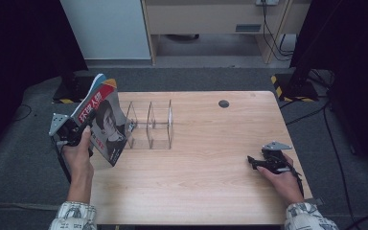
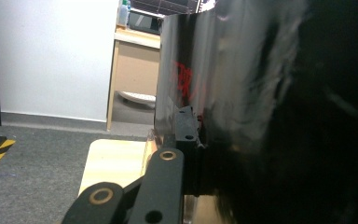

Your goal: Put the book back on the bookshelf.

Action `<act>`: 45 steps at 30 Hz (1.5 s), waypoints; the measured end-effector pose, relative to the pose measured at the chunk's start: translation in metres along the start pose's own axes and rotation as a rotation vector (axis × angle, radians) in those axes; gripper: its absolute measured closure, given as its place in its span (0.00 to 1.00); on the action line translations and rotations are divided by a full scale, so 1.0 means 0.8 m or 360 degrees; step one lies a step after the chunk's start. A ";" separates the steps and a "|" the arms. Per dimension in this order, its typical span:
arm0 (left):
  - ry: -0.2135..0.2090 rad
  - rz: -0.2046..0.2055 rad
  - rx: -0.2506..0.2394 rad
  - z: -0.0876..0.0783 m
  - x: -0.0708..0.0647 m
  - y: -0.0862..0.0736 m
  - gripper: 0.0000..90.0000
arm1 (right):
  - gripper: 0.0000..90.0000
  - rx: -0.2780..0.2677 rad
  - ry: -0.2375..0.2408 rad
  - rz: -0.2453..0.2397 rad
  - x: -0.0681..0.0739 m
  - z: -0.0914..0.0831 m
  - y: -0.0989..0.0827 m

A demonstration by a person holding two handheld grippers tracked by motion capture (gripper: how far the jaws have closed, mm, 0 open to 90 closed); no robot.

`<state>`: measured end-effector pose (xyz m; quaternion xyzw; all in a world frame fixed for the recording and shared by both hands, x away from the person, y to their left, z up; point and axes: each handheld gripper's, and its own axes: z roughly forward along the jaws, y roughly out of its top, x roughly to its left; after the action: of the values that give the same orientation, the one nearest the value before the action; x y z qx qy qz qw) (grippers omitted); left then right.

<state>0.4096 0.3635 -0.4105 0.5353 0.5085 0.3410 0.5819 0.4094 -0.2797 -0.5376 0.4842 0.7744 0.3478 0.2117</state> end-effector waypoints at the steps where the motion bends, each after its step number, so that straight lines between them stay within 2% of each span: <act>1: 0.0001 0.0000 0.0005 0.000 0.000 0.000 0.93 | 0.31 0.0000 0.0000 0.0001 0.000 0.000 0.000; 11: 0.0006 0.0016 0.0035 0.001 -0.001 0.000 0.88 | 0.31 0.0000 0.0000 0.0001 0.000 0.000 0.000; 23: 0.0030 0.0074 0.0044 -0.001 0.000 -0.002 0.79 | 0.31 0.0000 0.0000 0.0001 0.000 0.000 0.000; 26: 0.0029 0.0067 0.0042 -0.002 0.001 -0.002 0.78 | 0.31 0.0000 0.0000 0.0001 0.000 0.000 0.000; 41: 0.0064 0.0096 0.0045 -0.009 0.004 -0.007 0.56 | 0.31 0.0001 0.0000 0.0004 0.000 0.000 0.000; 45: 0.0054 0.0117 0.0051 -0.012 0.003 -0.008 0.51 | 0.31 0.0002 0.0001 0.0005 0.000 0.000 0.000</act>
<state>0.3999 0.3672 -0.4167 0.5570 0.5039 0.3629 0.5515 0.4093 -0.2795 -0.5375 0.4853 0.7740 0.3479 0.2107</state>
